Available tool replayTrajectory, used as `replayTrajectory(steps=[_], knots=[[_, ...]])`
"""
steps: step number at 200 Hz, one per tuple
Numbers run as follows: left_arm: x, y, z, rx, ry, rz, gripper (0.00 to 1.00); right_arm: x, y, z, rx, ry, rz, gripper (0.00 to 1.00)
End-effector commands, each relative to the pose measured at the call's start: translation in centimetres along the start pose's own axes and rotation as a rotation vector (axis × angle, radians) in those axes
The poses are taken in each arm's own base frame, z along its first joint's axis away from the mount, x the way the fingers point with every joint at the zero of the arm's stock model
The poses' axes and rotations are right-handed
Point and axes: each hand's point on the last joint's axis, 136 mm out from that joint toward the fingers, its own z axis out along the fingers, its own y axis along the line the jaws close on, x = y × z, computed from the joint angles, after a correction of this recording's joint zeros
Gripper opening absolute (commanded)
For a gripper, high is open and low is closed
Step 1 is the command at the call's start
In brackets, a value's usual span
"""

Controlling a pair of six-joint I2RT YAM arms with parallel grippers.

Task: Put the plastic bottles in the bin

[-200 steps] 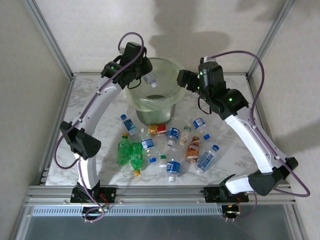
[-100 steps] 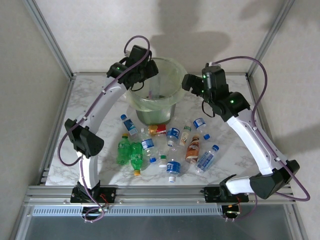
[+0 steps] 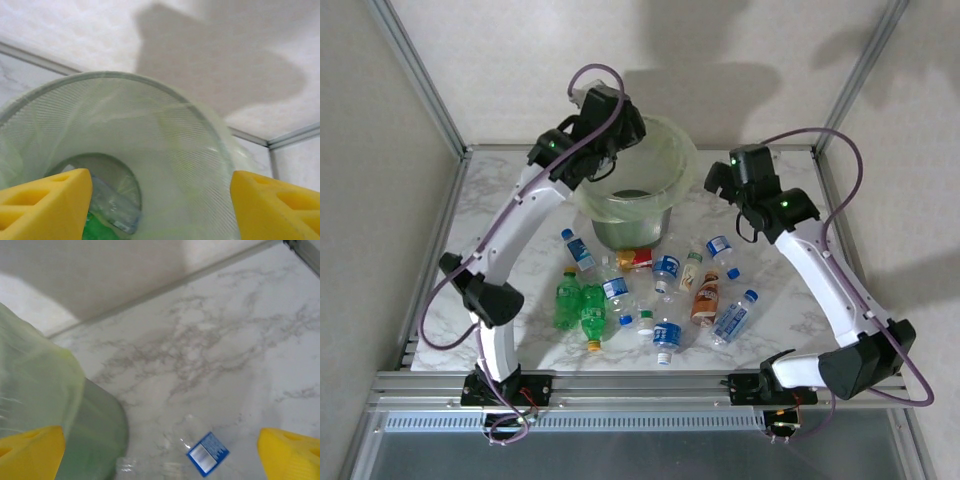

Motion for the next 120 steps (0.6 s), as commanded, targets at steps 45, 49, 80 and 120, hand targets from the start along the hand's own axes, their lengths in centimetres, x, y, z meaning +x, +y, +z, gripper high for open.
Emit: replayTrajectory(steps=[45,49,80,120], knots=[[-3.6,-1.9,-9.2,0.205,-0.235,-0.139,0.75,5.5,-2.0,2.2,-0.054,0.168,-0.067,0.99],[-3.4,-1.8,-9.3,0.218,-0.232,-0.140,0.75,6.0,-1.9,2.4,-0.062,0.188,-0.073,0.99],[0.0,-2.3,-8.4,0.269,-0.115,0.014,0.77,8.6,-3.2,4.4,0.027,0.310,-0.102,0.99],[3.0,-1.2,-7.7,0.280,-0.023,0.149,0.78,10.9,-4.1,6.5,0.145,0.474,-0.164,0.95]])
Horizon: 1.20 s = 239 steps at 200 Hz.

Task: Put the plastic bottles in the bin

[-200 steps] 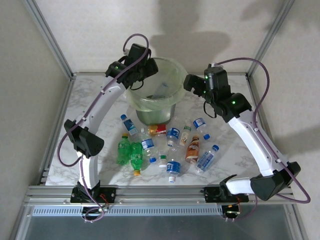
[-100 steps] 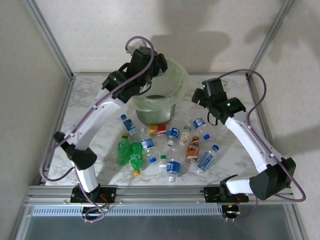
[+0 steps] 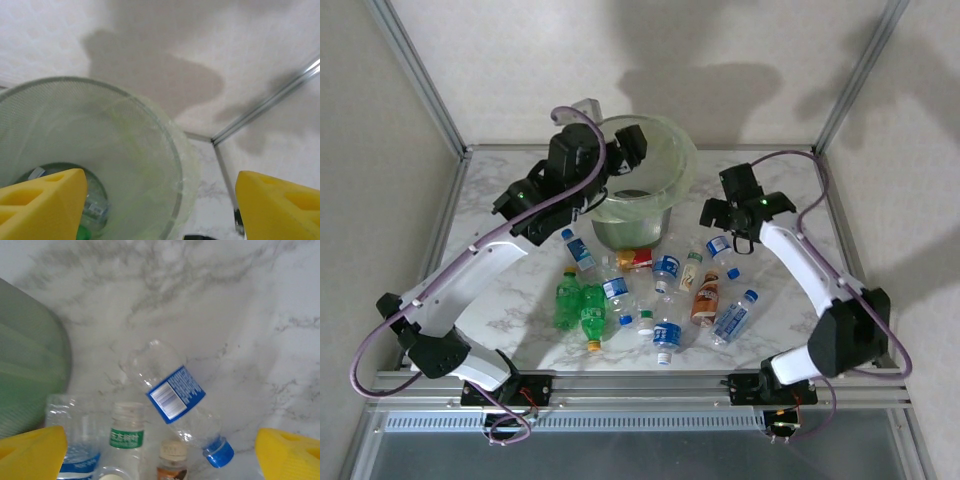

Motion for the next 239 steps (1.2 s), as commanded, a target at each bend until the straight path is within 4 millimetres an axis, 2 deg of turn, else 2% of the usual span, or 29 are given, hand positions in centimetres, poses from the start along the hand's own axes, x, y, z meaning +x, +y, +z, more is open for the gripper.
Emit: replayTrajectory(steps=[1,36,75,142,215,239], knots=[[2.0,0.2,0.0,0.051,0.079,0.091,0.78,1.2,-0.8,1.0,0.074,0.116,-0.033,0.95],[2.5,1.6,-0.3,0.108,0.089,0.035,0.83,1.7,-1.5,2.9,0.136,0.155,-0.015,0.96],[1.0,3.2,-0.4,0.071,0.080,-0.047,0.79,2.3,-1.3,6.2,0.140,0.219,-0.077,0.95],[-0.7,2.9,-0.7,0.073,0.020,-0.123,0.78,1.9,-1.7,10.1,0.106,0.261,-0.118,0.91],[0.6,2.8,0.0,0.088,0.080,-0.120,0.77,1.9,-1.6,12.5,0.092,0.287,-0.083,0.92],[0.8,2.8,-0.2,0.098,0.085,-0.132,0.77,2.0,-1.8,13.5,0.054,0.308,-0.053,0.86]])
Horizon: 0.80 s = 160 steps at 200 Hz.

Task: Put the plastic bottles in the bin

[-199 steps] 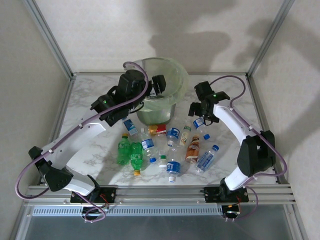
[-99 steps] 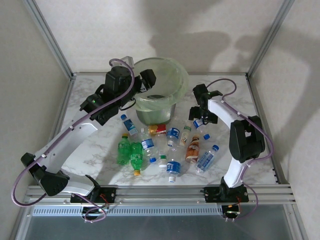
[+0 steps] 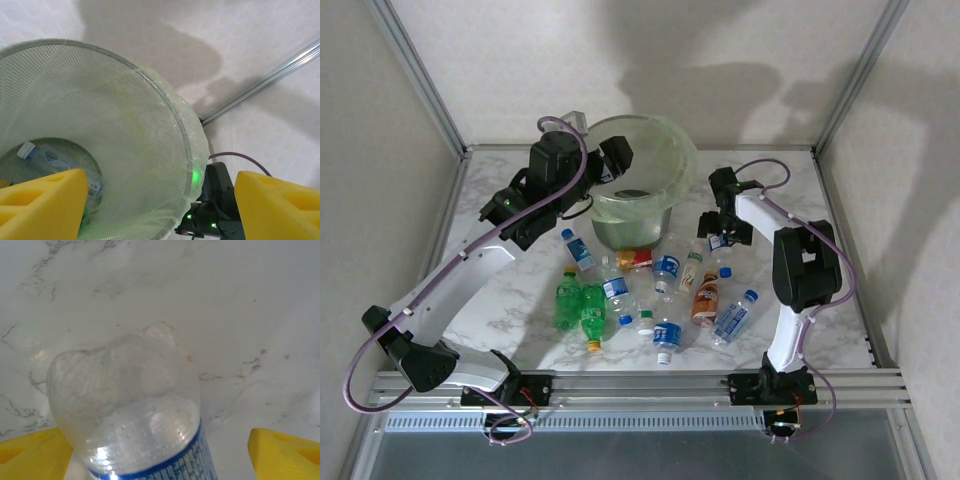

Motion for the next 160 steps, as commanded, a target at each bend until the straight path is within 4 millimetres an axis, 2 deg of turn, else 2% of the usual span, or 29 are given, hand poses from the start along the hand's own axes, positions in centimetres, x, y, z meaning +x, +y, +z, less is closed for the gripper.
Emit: replayTrajectory(steps=[1,37,89,108,160], knots=[[-0.6,-0.6,-0.6,0.037,-0.003,-0.020,0.77,-0.9,0.1,0.6,-0.046,0.004,0.026,0.86],[-0.6,-0.2,-0.7,0.026,0.001,-0.018,0.76,-1.3,-0.6,0.9,-0.064,0.003,0.062,0.81],[-1.1,-0.6,-0.8,0.042,-0.005,-0.010,0.76,-0.3,-1.3,3.0,-0.055,0.032,0.090,0.79],[-1.1,-0.6,-0.6,0.042,-0.004,-0.011,0.76,-0.1,-1.5,3.5,-0.048,0.043,0.097,0.75],[-0.4,-0.5,0.3,0.045,0.025,-0.007,0.76,-0.7,-2.2,2.9,-0.042,0.007,0.124,0.63]])
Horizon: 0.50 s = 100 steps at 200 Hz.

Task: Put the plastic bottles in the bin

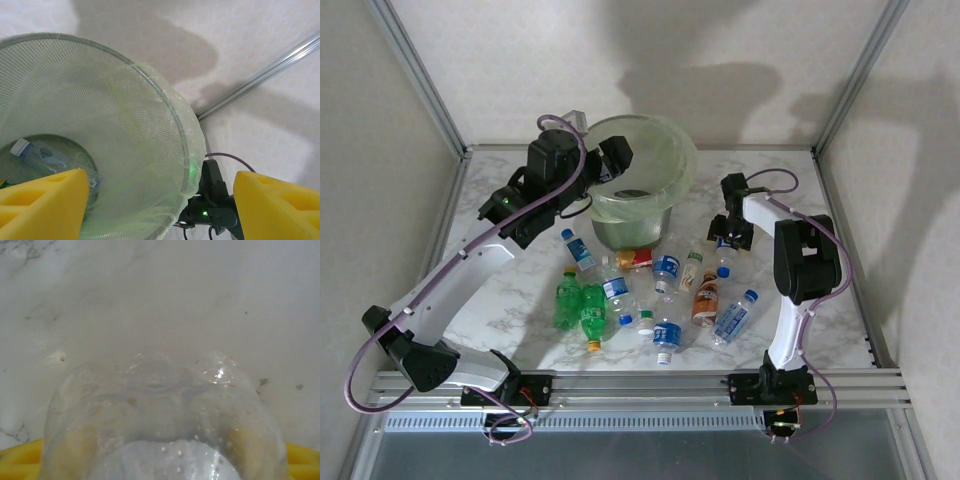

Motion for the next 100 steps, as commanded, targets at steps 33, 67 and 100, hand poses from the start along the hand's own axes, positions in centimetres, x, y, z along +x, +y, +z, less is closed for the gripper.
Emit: replayTrajectory(steps=[33,67,100], knots=[[-0.6,-0.2,-0.2,0.017,-0.008,-0.001,0.77,-1.6,-0.1,-2.8,-0.031,-0.100,0.042,0.59],[-1.4,-0.4,-0.7,0.019,-0.021,0.002,0.77,-2.8,-0.1,-7.5,-0.064,-0.205,0.068,0.55],[-2.3,-0.4,-1.5,0.014,-0.047,0.011,0.77,-3.8,0.9,-14.0,-0.165,-0.316,0.096,0.53]])
